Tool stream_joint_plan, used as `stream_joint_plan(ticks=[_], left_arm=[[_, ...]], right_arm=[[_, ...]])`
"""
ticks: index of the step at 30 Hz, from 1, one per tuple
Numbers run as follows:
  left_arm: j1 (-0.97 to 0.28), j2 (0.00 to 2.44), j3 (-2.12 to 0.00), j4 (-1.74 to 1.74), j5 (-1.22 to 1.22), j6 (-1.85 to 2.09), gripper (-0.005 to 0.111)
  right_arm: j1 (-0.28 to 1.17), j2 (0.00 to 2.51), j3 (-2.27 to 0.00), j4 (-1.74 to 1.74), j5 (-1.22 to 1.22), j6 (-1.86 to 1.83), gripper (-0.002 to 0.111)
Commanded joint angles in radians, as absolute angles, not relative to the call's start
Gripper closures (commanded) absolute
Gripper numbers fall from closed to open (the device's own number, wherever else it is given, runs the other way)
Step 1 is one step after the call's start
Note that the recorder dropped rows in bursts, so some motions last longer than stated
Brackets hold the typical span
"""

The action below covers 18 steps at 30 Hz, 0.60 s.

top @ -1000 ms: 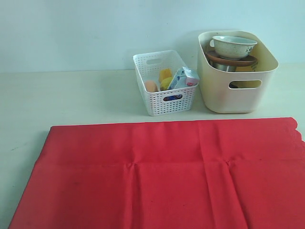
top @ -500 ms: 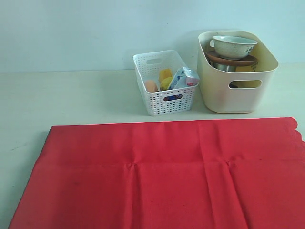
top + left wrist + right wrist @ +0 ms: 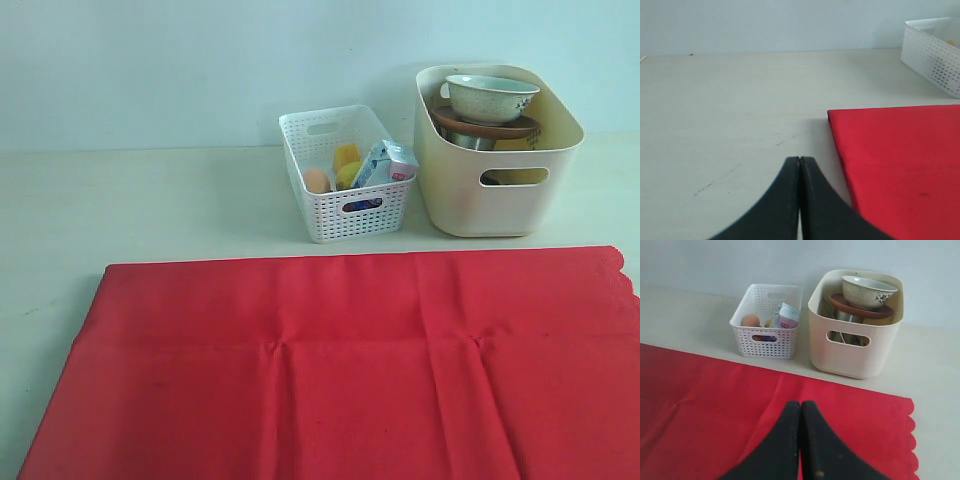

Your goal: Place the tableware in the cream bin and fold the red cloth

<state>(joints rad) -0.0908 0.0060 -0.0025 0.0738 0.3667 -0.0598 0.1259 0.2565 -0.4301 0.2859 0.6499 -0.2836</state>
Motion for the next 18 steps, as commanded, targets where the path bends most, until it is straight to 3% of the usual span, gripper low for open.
stream_joint_plan(ticks=[1,10,18], left_arm=[[-0.171,0.0,0.0,0.075,0.359,-0.061,0.107],[-0.345,0.0,-0.016,0.075,0.371,-0.061,0.107],[-0.349,0.242,-0.316,0.075,0.371,-0.061,0.107]], right_arm=[[0.122,0.252,-0.407,0.287,0.595,-0.292,0.108],[0.122,0.252,-0.407,0.305,0.594,-0.292,0.108],[0.122,0.252,-0.407,0.316,0.593,-0.292,0.108]])
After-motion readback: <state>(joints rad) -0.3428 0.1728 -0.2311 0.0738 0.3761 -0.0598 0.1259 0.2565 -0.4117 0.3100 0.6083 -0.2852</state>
